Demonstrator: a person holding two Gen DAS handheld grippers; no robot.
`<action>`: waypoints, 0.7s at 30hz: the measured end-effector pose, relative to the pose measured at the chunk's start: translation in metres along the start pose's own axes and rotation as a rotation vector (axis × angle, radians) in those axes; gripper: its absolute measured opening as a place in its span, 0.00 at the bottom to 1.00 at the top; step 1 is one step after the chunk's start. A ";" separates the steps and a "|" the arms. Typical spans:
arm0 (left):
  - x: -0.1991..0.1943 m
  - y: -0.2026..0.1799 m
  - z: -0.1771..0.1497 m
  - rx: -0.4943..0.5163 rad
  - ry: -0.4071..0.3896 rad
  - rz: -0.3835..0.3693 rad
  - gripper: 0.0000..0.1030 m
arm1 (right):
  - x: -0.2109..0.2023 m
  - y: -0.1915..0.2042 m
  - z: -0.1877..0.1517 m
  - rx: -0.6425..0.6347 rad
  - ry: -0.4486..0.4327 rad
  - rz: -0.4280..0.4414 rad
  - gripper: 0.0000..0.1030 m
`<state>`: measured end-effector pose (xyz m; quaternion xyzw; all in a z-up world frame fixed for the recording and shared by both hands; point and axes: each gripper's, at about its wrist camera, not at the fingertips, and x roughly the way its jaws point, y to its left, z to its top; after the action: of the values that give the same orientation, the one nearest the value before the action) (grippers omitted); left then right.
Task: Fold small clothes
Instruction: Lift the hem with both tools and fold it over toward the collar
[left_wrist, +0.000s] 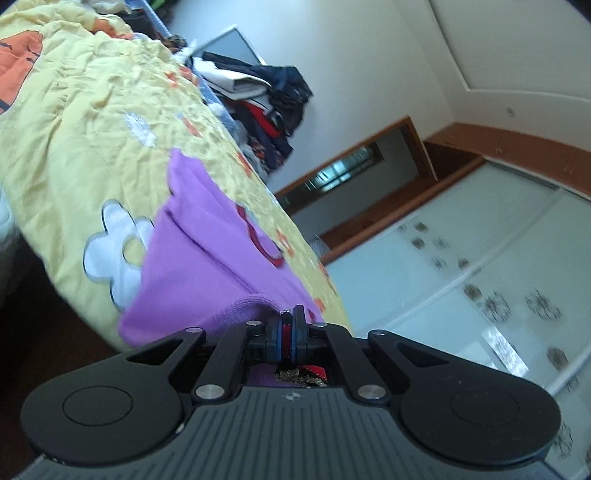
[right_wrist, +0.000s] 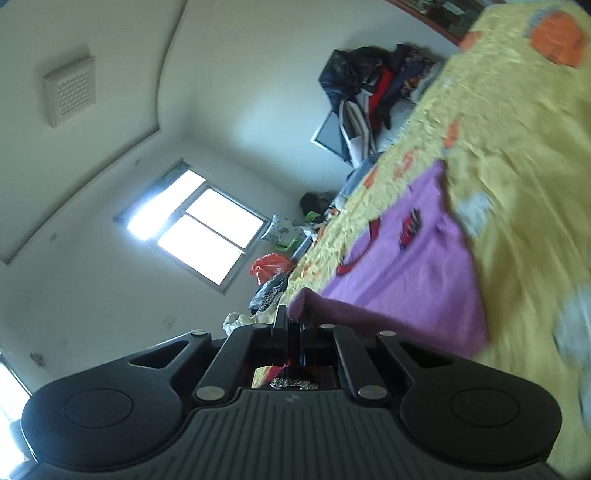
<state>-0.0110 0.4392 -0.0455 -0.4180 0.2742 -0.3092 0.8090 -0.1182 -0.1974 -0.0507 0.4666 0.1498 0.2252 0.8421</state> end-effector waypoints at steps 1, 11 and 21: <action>0.009 0.006 0.007 -0.021 -0.006 -0.005 0.03 | 0.012 -0.005 0.010 0.007 0.013 -0.026 0.06; 0.122 0.042 0.084 -0.060 0.048 0.105 0.03 | 0.113 -0.084 0.084 0.150 0.096 -0.177 0.06; 0.172 0.054 0.115 -0.053 0.052 0.153 0.03 | 0.155 -0.104 0.121 0.198 0.101 -0.190 0.06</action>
<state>0.1975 0.3970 -0.0650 -0.4088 0.3343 -0.2501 0.8115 0.0947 -0.2521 -0.0837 0.5193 0.2571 0.1519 0.8007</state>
